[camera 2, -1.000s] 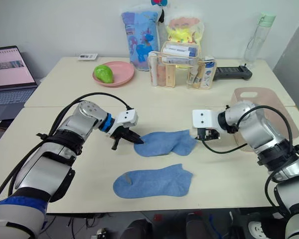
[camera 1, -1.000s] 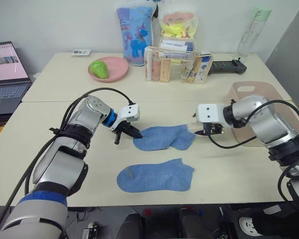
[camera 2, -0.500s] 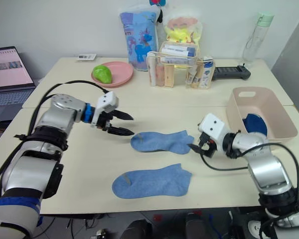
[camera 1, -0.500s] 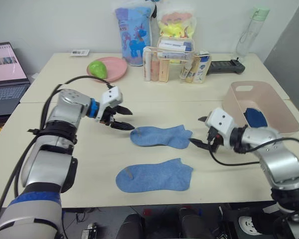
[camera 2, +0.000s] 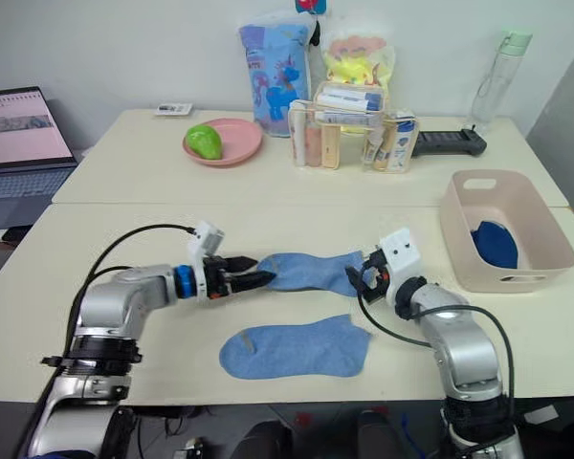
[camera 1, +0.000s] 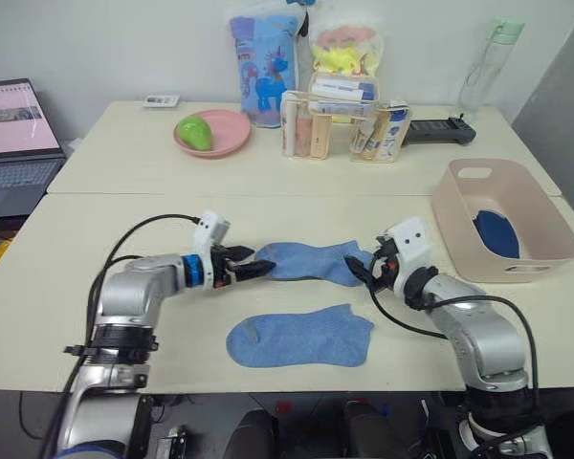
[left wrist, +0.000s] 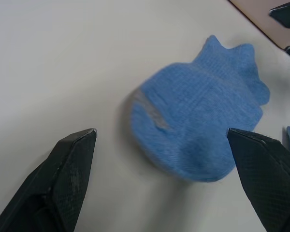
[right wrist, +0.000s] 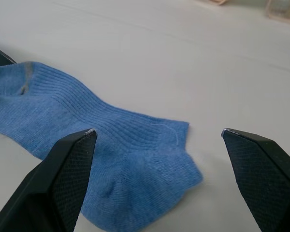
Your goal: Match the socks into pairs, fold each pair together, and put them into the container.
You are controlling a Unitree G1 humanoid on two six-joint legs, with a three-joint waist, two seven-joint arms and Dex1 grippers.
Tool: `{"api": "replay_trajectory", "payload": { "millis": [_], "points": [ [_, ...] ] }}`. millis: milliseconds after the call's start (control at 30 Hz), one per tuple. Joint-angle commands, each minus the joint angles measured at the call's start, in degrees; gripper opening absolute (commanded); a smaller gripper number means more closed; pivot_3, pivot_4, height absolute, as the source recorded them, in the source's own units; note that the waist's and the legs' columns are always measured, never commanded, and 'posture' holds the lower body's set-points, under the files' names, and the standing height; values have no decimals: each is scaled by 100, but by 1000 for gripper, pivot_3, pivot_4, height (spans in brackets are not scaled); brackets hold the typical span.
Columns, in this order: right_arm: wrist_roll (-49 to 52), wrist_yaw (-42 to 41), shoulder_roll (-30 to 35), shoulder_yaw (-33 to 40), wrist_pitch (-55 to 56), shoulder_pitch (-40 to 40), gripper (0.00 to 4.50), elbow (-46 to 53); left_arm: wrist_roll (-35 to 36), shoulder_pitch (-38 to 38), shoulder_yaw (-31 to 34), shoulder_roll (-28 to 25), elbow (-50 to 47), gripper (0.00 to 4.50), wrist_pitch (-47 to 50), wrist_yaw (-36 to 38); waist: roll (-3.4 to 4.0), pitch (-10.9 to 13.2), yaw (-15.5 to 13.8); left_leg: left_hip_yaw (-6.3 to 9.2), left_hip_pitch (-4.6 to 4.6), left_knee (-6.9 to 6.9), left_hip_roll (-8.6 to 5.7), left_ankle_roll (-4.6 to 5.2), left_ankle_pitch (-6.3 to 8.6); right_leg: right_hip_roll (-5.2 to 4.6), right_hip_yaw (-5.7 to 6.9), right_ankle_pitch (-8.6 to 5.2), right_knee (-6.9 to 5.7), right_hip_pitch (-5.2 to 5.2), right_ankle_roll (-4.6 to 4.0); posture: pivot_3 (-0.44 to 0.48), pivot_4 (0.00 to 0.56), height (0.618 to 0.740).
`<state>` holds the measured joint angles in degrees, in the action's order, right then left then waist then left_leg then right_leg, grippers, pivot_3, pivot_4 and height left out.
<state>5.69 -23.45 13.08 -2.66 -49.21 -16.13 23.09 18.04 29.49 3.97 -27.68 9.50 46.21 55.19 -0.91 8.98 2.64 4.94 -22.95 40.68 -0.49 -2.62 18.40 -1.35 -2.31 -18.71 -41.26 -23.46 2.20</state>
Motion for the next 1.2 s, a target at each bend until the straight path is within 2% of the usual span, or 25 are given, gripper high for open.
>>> {"api": "replay_trajectory", "payload": {
  "millis": [33, 100, 200, 267, 333, 467, 633, 700, 967, 1067, 1200],
  "points": [
    [-37, 264, -31, 45, 116, -180, 4452, -195, -44, 95, -50, 99, -65, 4484, -23, -464, 1, -1, 1, -5, 4, 0, 0, 0, 0, 1, 2, 0, -2, 1, 0, 0, 150, 703],
    [-44, 280, 38, -28, 40, -220, 4452, -430, -43, 67, -187, 154, 8, 4484, -118, -464, 1, -2, 5, -14, 6, -1, 0, 0, 0, 2, 6, 0, -2, 0, 0, 0, 150, 703],
    [-43, 254, 143, -166, -5, -220, 4452, -638, -87, -10, -528, 161, 18, 3919, -247, -324, 5, -6, 3, -16, 7, -1, 0, 0, 0, 2, 6, 0, -3, 1, 0, 0, 150, 703],
    [-8, 260, 154, -188, 10, -216, 4274, -668, -70, -44, -634, 193, 1, 3303, -281, -325, 8, -9, 1, -18, 7, -1, 0, 0, 0, 2, 6, 0, -2, 1, 0, 0, 150, 703],
    [45, 251, 144, -196, 19, -201, 3829, -661, -53, -44, -683, 279, 39, 2694, -335, -382, 8, -15, 1, -20, 7, -1, 0, 0, 0, 2, 6, 0, -1, 2, 0, 0, 150, 703],
    [135, 192, 139, -249, 19, -174, 2480, -591, -82, -10, -697, 378, 141, 1483, -530, -465, 9, -16, -12, -19, 6, -1, 0, 1, 1, 2, 6, 0, 0, 3, 0, 0, 150, 703],
    [259, 100, 181, -275, 20, -149, 702, -412, 156, 61, -396, 485, 68, 12, -822, -433, 9, -16, -11, -19, 6, -1, 1, 2, 1, 3, 6, 0, 0, 3, 0, 0, 150, 703],
    [394, 26, 208, -231, -49, -141, 51, -191, 316, 29, -244, 407, -131, 0, -807, -384, 9, -15, -6, -20, 6, -1, 1, 2, 1, 3, 5, 0, 0, 2, 0, 0, 150, 703],
    [1397, -351, 426, 89, -1010, -81, 51, 1240, 1313, -279, 397, -149, -1373, 0, 127, -319, 10, -15, 27, -9, 6, -5, 7, 3, 2, 5, -1, 0, 2, 2, 0, 0, 150, 703],
    [2437, -721, 569, 516, -1788, -11, 51, 2215, 2229, -516, 1055, -436, -2203, 0, 1202, -551, 9, -15, 29, 4, 1, -6, 7, 6, 3, 4, 0, 0, 6, 5, 0, 0, 150, 703],
    [3189, -813, 852, 909, -2428, 169, 51, 2764, 3164, -1003, 1538, -770, -2954, 0, 2141, -702, 10, -15, 24, 19, 10, -11, 7, 21, 12, 5, 7, 0, 13, 17, 0, 0, 150, 703]
  ]
}}
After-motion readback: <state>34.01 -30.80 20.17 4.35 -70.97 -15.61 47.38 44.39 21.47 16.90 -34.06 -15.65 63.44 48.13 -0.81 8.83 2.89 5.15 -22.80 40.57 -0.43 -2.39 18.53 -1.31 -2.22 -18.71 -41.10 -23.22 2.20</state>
